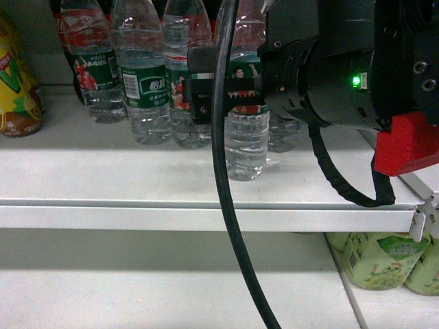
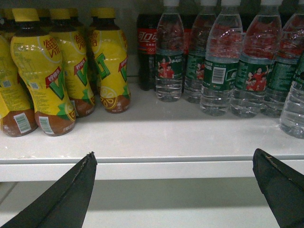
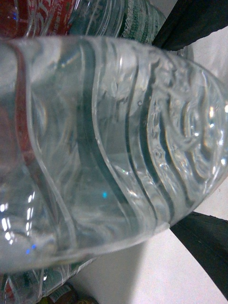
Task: Move water from second to third shelf
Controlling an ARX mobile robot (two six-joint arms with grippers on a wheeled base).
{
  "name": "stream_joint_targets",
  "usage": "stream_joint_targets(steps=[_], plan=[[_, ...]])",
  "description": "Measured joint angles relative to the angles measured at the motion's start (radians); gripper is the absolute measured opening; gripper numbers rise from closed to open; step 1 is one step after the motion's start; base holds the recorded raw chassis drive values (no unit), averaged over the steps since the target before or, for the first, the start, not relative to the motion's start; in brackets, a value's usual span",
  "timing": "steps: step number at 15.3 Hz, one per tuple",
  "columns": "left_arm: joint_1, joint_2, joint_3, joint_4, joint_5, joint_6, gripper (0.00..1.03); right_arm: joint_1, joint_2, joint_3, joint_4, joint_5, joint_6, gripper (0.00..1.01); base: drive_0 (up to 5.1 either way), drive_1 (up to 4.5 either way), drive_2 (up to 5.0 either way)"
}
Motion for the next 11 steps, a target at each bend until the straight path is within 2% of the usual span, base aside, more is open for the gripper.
stream_joint_targets(steps=[3, 4, 6, 8, 11], plan=[[0.0, 0.0, 0.0, 0.0, 0.0, 0.0, 0.98, 0.001, 0.026, 0.036, -0.013, 0.018, 0.0, 0.98, 0.0, 0.0, 0.0], [0.0, 0.0, 0.0, 0.0, 0.0, 0.0, 0.98, 0.001, 0.034, 0.043, -0.014, 0.035, -0.001, 0.93, 0.0, 0.0, 0.0], [0.0, 0.0, 0.0, 0.0, 0.0, 0.0, 0.98, 0.008, 0.033, 0.043, -0.004, 0.045, 0.0, 0.66, 0.0, 0.0, 0.0], [0.0, 0.0, 0.0, 0.0, 0.0, 0.0, 0.98, 0.017, 0.007, 0.01, 0.01, 0.043, 0.0, 0.47, 0.0, 0.0, 0.0], [0.0, 0.0, 0.0, 0.0, 0.0, 0.0, 0.98, 0.021, -0.077, -0.092, 0.026, 0.037, -0.003, 0.41, 0.0, 0.0, 0.0]])
